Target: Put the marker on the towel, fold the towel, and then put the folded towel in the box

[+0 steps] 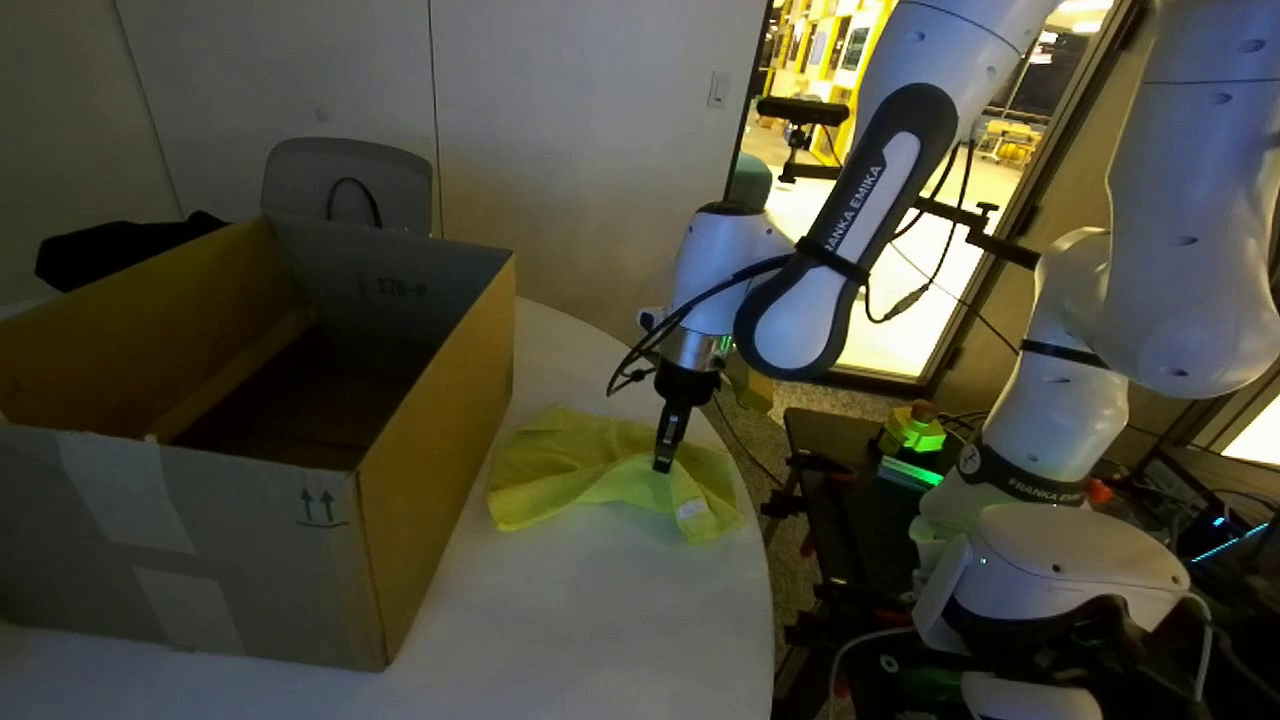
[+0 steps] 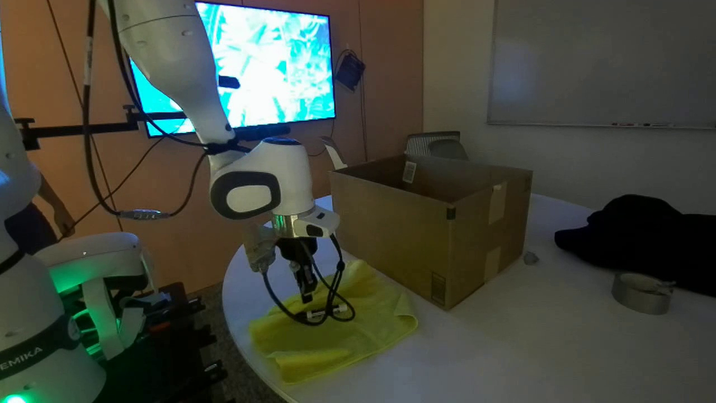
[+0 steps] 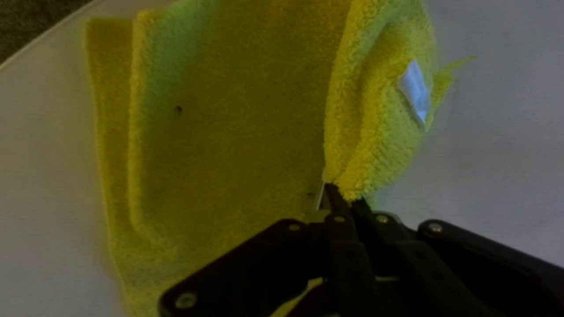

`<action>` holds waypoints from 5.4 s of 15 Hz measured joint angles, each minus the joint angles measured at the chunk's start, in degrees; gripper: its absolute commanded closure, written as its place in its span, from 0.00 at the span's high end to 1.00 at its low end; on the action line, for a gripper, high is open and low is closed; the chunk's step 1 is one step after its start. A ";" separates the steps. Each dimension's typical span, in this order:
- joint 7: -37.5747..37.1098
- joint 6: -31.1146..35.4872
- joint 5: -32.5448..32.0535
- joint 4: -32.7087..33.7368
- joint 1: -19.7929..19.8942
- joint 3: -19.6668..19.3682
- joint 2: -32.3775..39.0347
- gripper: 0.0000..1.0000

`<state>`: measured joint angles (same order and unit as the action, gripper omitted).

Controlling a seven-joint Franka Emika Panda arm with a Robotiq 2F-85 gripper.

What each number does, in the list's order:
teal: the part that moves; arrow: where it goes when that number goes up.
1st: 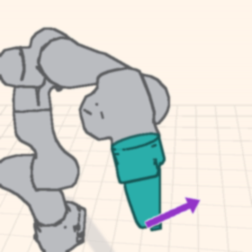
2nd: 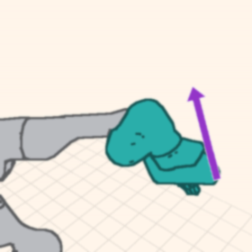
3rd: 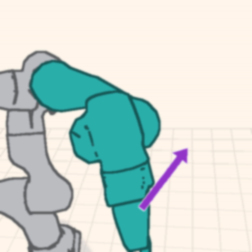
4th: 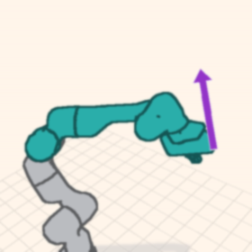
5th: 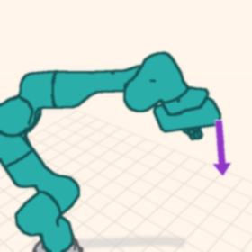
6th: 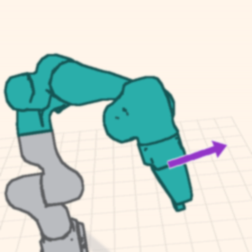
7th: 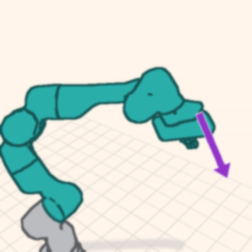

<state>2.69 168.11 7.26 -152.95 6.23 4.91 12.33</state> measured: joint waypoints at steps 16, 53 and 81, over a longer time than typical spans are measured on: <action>-7.19 -0.08 1.16 -2.49 0.47 -8.58 -0.42 0.99; -21.88 1.07 -21.02 -4.02 -15.78 -21.97 -2.39 0.01; -50.47 11.08 -30.28 15.97 -27.60 -23.60 12.44 0.71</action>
<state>-47.79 179.19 -23.02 -136.98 -21.37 -18.68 24.78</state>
